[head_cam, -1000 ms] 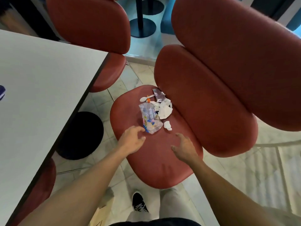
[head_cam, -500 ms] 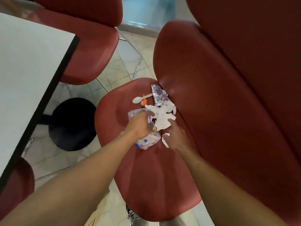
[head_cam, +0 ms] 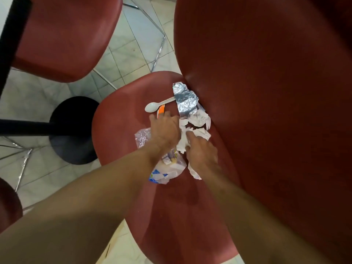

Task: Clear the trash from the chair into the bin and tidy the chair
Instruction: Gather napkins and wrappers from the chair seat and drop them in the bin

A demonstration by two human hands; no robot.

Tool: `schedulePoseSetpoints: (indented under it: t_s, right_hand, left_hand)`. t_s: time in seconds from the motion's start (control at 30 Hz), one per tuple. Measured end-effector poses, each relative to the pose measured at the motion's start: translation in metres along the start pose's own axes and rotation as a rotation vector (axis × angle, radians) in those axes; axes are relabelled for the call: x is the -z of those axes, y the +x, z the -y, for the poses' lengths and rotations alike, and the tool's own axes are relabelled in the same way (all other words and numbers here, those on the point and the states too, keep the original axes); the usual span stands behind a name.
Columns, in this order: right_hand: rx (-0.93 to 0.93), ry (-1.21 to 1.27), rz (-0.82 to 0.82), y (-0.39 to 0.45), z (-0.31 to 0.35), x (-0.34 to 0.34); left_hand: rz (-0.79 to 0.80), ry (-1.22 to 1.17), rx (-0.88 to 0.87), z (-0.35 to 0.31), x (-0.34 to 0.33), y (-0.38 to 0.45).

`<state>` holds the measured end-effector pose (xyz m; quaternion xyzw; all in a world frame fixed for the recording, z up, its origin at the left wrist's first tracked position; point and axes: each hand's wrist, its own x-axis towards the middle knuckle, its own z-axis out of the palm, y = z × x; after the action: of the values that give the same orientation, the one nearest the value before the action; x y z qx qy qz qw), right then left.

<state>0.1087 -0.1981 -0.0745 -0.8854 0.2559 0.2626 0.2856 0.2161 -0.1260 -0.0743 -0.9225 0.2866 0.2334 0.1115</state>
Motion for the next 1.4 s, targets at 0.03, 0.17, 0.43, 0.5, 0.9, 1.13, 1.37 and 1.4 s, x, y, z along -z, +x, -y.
schedulePoseSetpoints:
  t_s: [0.03, 0.17, 0.43, 0.5, 0.9, 1.13, 1.37, 1.4]
  right_hand:
    - [0.001, 0.023, -0.023, 0.001, 0.000, -0.002]
    - [-0.030, 0.174, -0.065, -0.006, 0.001, 0.000]
    - [-0.053, 0.190, -0.211, -0.060, 0.020, 0.022]
    - [-0.059, 0.189, -0.240, -0.080, 0.029, 0.029]
    - [-0.119, 0.440, -0.333, -0.245, 0.102, -0.010]
    - [-0.101, 0.550, -0.343, -0.327, 0.129, -0.067]
    - [-0.049, 0.508, -0.277, -0.371, 0.140, -0.094]
    - [-0.029, 0.491, -0.266, -0.375, 0.141, -0.096]
  left_hand:
    - [0.010, 0.008, -0.001, 0.001, -0.003, 0.001]
    - [0.010, -0.073, 0.016, 0.006, -0.006, -0.010]
    - [-0.132, -0.528, 0.163, 0.030, 0.036, -0.067]
    - [-0.150, -0.630, 0.197, 0.037, 0.050, -0.089]
    - [-0.210, -0.983, 0.243, 0.103, 0.054, -0.285]
    - [-0.157, -1.104, 0.268, 0.150, 0.016, -0.385]
    - [-0.136, -1.234, 0.344, 0.176, -0.021, -0.450]
    - [-0.141, -1.256, 0.358, 0.178, -0.024, -0.458]
